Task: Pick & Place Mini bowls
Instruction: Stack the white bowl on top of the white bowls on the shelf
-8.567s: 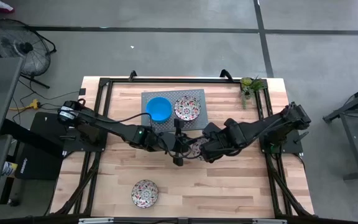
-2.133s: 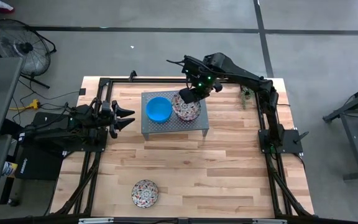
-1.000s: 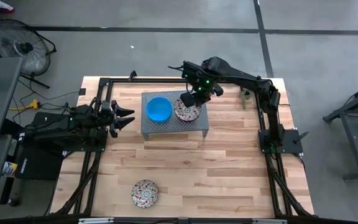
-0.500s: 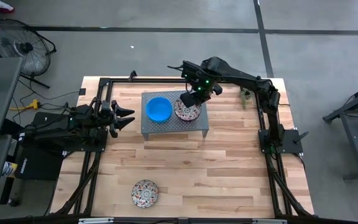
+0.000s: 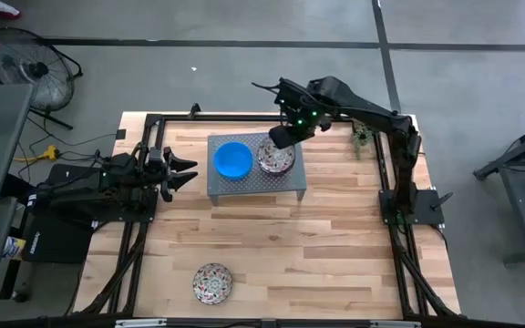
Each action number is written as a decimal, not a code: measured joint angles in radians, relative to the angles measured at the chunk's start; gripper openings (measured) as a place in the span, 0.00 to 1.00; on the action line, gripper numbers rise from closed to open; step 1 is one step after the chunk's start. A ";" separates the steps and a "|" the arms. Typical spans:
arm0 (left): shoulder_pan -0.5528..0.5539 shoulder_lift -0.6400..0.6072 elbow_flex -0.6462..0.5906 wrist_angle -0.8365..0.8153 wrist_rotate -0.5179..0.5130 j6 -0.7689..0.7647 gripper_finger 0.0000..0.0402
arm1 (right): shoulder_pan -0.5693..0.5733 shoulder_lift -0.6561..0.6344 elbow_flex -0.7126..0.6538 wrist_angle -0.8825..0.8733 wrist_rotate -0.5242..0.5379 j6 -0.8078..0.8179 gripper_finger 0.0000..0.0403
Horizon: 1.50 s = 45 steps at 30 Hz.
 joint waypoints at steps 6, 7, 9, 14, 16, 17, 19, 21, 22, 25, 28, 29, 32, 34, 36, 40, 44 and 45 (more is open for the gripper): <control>0.000 0.000 0.000 0.000 0.000 0.000 0.47 | 0.004 -0.008 0.000 0.017 -0.004 -0.004 0.29; 0.000 0.000 0.000 0.000 0.000 0.000 0.47 | 0.005 -0.008 0.000 0.024 -0.004 -0.004 0.30; 0.000 0.000 0.000 0.000 0.000 0.000 0.47 | 0.005 -0.008 0.000 0.035 -0.005 -0.004 0.31; 0.000 0.000 0.000 0.000 0.011 0.000 0.47 | 0.005 -0.015 0.000 0.042 -0.008 -0.011 0.31; 0.000 0.000 0.000 0.000 0.011 0.000 0.47 | 0.005 -0.028 0.000 0.044 -0.011 -0.026 0.30; 0.000 0.000 0.000 0.000 0.011 0.000 0.47 | 0.007 -0.034 0.000 0.047 -0.009 -0.030 0.30; 0.000 0.000 0.000 0.000 0.011 0.000 0.47 | 0.016 -0.049 0.001 0.051 0.009 -0.046 0.29; 0.000 0.000 0.000 0.000 0.014 0.000 0.47 | 0.034 -0.065 0.001 0.049 0.044 -0.079 0.28; 0.000 0.000 0.000 0.000 0.015 0.000 0.47 | 0.048 -0.075 0.001 0.046 0.063 -0.096 0.27; 0.000 0.000 0.000 0.000 0.015 0.000 0.47 | 0.112 -0.103 -0.001 0.038 0.159 -0.163 0.22; 0.000 0.000 0.000 0.000 0.015 0.000 0.47 | 0.182 -0.129 -0.034 0.048 0.279 -0.189 0.17; 0.000 0.000 0.000 0.000 0.015 0.000 0.47 | 0.199 -0.137 -0.055 0.053 0.309 -0.189 0.15; 0.000 0.000 0.000 0.000 0.016 0.000 0.47 | 0.238 -0.176 -0.152 0.118 0.349 -0.187 0.10; 0.000 0.000 0.000 0.000 0.017 0.005 0.47 | 0.255 -0.225 -0.248 0.213 0.347 -0.182 0.07; 0.000 0.000 0.000 0.000 0.018 0.019 0.47 | 0.268 -0.285 -0.356 0.316 0.348 -0.166 0.04; 0.000 0.000 0.000 0.000 0.018 0.023 0.47 | 0.300 -0.419 -0.584 0.562 0.428 -0.130 0.00; 0.000 0.000 0.000 -0.001 0.018 0.023 0.47 | 0.345 -0.533 -0.792 0.874 0.530 -0.169 0.00; 0.000 0.000 0.000 0.000 0.018 0.023 0.47 | 0.357 -0.554 -0.840 0.943 0.552 -0.185 0.00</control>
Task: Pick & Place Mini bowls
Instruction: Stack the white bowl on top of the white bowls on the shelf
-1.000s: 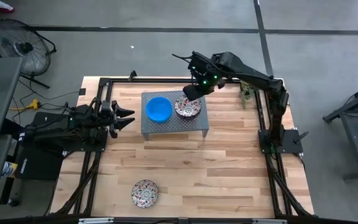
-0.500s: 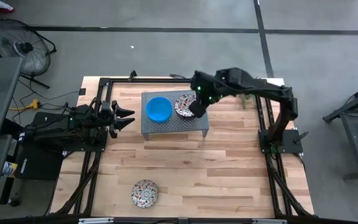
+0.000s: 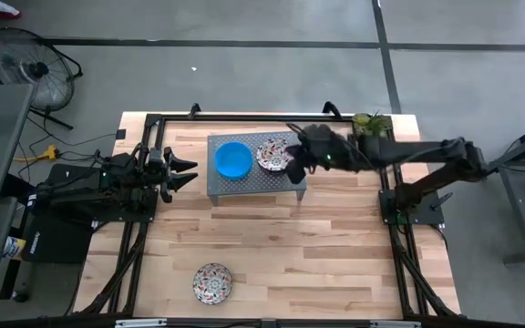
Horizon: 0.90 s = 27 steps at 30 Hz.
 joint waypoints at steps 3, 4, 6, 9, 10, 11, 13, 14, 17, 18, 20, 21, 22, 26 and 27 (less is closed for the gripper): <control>0.000 0.000 0.000 0.000 0.000 0.000 0.47 | 0.034 -0.037 -0.127 0.169 0.065 -0.025 0.00; 0.000 0.000 0.000 0.000 -0.001 0.000 0.47 | 0.044 -0.045 -0.162 0.211 0.084 -0.026 0.00; 0.000 0.000 0.000 0.000 -0.003 0.000 0.47 | 0.064 -0.053 -0.220 0.294 0.124 -0.024 0.00; 0.000 0.000 0.000 0.000 -0.003 0.000 0.47 | 0.094 -0.051 -0.285 0.385 0.187 -0.029 0.00; 0.000 0.000 0.000 0.000 -0.003 0.000 0.47 | 0.100 -0.050 -0.300 0.411 0.204 -0.029 0.00; 0.000 0.000 0.000 0.000 -0.003 -0.001 0.47 | 0.103 -0.050 -0.313 0.438 0.213 -0.029 0.00; 0.000 0.000 0.000 0.000 -0.003 -0.004 0.47 | 0.108 -0.051 -0.330 0.467 0.223 -0.029 0.00; 0.000 0.000 0.000 0.000 -0.003 -0.004 0.47 | 0.108 -0.052 -0.338 0.469 0.223 -0.024 0.00; 0.000 0.000 0.000 0.000 -0.003 -0.004 0.47 | 0.107 -0.046 -0.353 0.477 0.224 -0.022 0.00; 0.000 0.000 0.000 0.000 -0.003 -0.004 0.47 | 0.108 -0.045 -0.356 0.482 0.228 -0.022 0.00; 0.000 0.000 0.000 0.000 -0.003 -0.004 0.47 | 0.109 -0.045 -0.356 0.488 0.234 -0.022 0.00; 0.000 0.000 0.000 0.000 -0.003 -0.003 0.47 | 0.109 -0.046 -0.355 0.491 0.233 -0.022 0.00; 0.000 0.000 0.000 0.000 -0.003 -0.001 0.47 | 0.107 -0.046 -0.355 0.490 0.231 -0.022 0.00; 0.000 0.000 0.000 0.000 -0.003 0.000 0.47 | 0.104 -0.042 -0.355 0.486 0.221 -0.022 0.00; 0.000 0.000 0.000 0.000 -0.003 0.000 0.47 | 0.104 -0.042 -0.355 0.483 0.221 -0.022 0.00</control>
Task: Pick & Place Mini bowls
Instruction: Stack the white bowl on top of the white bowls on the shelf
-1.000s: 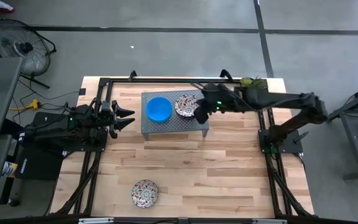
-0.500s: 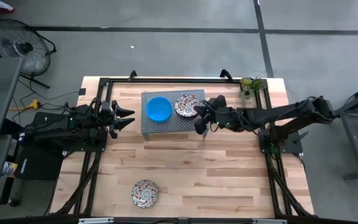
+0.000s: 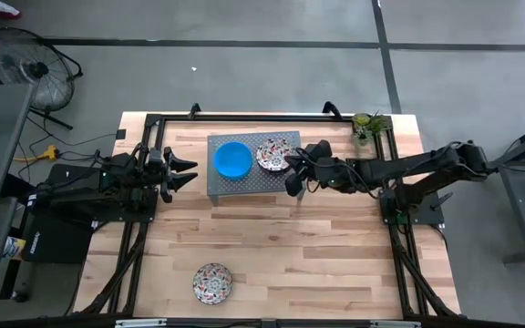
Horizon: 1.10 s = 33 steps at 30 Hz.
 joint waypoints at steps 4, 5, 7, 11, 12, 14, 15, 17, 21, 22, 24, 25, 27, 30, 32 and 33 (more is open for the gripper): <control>0.000 0.000 0.000 0.000 0.000 0.000 0.47 | 0.000 0.000 0.000 -0.018 0.000 0.002 0.00; 0.000 0.000 0.000 0.000 0.000 0.001 0.47 | 0.000 0.000 0.000 -0.019 0.000 0.002 0.00; 0.000 0.000 0.000 0.000 0.000 0.010 0.47 | 0.000 0.000 0.000 -0.019 -0.005 0.004 0.00; 0.000 0.000 0.000 0.000 0.000 0.017 0.47 | 0.000 0.000 0.000 -0.037 -0.012 0.022 0.00; 0.000 0.000 0.000 0.000 0.000 0.018 0.47 | 0.000 0.001 0.000 -0.041 -0.011 0.022 0.00; 0.000 0.000 0.000 0.000 0.000 0.019 0.47 | 0.000 0.001 0.000 -0.045 -0.014 0.026 0.00; 0.000 0.000 0.000 0.000 0.000 0.019 0.47 | 0.000 0.001 0.000 -0.046 -0.015 0.027 0.00; 0.000 0.000 0.000 0.000 0.001 0.019 0.47 | 0.000 0.001 0.000 -0.050 -0.015 0.027 0.00; 0.000 0.000 0.000 0.000 0.001 0.019 0.47 | 0.000 0.001 0.000 -0.042 -0.009 0.023 0.00; 0.000 0.000 0.000 0.000 0.001 0.019 0.47 | 0.000 0.001 0.000 -0.034 -0.007 0.021 0.00; 0.000 0.000 0.000 0.000 0.002 0.019 0.47 | 0.000 0.000 0.000 -0.016 0.001 0.018 0.00; 0.000 0.000 0.000 0.000 0.002 0.019 0.47 | 0.000 0.000 0.000 0.000 0.006 0.009 0.00; 0.000 0.000 0.000 0.000 0.003 0.018 0.47 | 0.000 -0.007 0.000 0.037 0.007 -0.022 0.00; 0.000 0.000 0.000 0.000 0.003 0.017 0.47 | 0.000 -0.039 0.000 0.060 0.022 -0.039 0.00; 0.000 0.000 0.000 0.000 0.011 0.015 0.47 | 0.002 -0.070 0.000 0.048 0.043 -0.028 0.00; 0.000 0.000 0.000 0.000 0.023 0.015 0.47 | 0.005 -0.087 0.000 0.032 0.054 -0.023 0.00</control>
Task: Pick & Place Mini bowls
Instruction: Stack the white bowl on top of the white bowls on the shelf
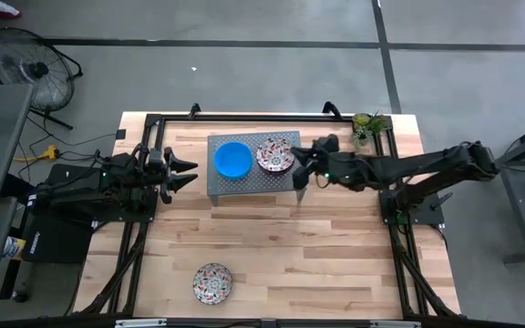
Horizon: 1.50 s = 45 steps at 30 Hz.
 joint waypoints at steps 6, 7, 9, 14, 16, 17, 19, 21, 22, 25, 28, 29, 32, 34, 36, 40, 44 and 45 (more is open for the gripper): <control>0.000 0.000 0.000 0.000 0.075 -0.023 0.47 | 0.034 -0.123 0.000 -0.149 0.100 0.079 0.00; 0.000 0.000 0.000 0.000 0.094 -0.023 0.47 | 0.041 -0.145 0.000 -0.184 0.112 0.093 0.00; 0.000 0.000 0.000 0.000 0.145 -0.023 0.47 | 0.054 -0.183 0.000 -0.256 0.119 0.117 0.00; 0.000 0.000 0.000 -0.012 0.318 0.003 0.47 | 0.086 -0.244 0.000 -0.418 0.108 0.205 0.00; 0.000 0.000 0.000 -0.030 0.396 0.012 0.47 | 0.102 -0.250 0.000 -0.469 0.104 0.233 0.00; 0.000 0.000 0.000 -0.040 0.436 0.012 0.47 | 0.110 -0.250 0.000 -0.487 0.104 0.249 0.00; 0.000 0.000 0.000 -0.070 0.506 0.011 0.47 | 0.127 -0.249 0.000 -0.517 0.103 0.272 0.00; 0.000 0.000 0.000 -0.108 0.559 0.003 0.47 | 0.141 -0.246 0.000 -0.548 0.104 0.300 0.00; 0.000 0.000 0.000 -0.135 0.576 -0.002 0.47 | 0.146 -0.245 0.000 -0.564 0.103 0.314 0.00; 0.000 0.000 0.000 -0.229 0.588 -0.016 0.47 | 0.163 -0.244 0.000 -0.613 0.106 0.356 0.00; 0.000 0.000 0.000 -0.314 0.586 -0.024 0.47 | 0.176 -0.245 0.000 -0.650 0.110 0.389 0.00; 0.000 0.000 0.000 -0.335 0.584 -0.031 0.47 | 0.178 -0.245 0.000 -0.663 0.110 0.400 0.00; 0.000 0.000 0.000 -0.383 0.574 -0.052 0.47 | 0.182 -0.245 0.000 -0.698 0.110 0.433 0.00; 0.000 0.000 0.000 -0.401 0.569 -0.069 0.47 | 0.182 -0.245 0.000 -0.724 0.110 0.452 0.00; 0.000 0.000 0.000 -0.415 0.565 -0.093 0.47 | 0.182 -0.245 0.000 -0.749 0.106 0.467 0.00; -0.012 0.000 0.000 -0.420 0.562 -0.139 0.47 | 0.182 -0.245 0.000 -0.783 0.100 0.480 0.00; -0.094 0.004 0.034 -0.480 0.493 -0.190 0.47 | 0.183 -0.245 0.000 -0.795 0.076 0.464 0.00; -0.122 0.008 0.047 -0.500 0.459 -0.203 0.47 | 0.183 -0.245 0.000 -0.804 0.064 0.453 0.00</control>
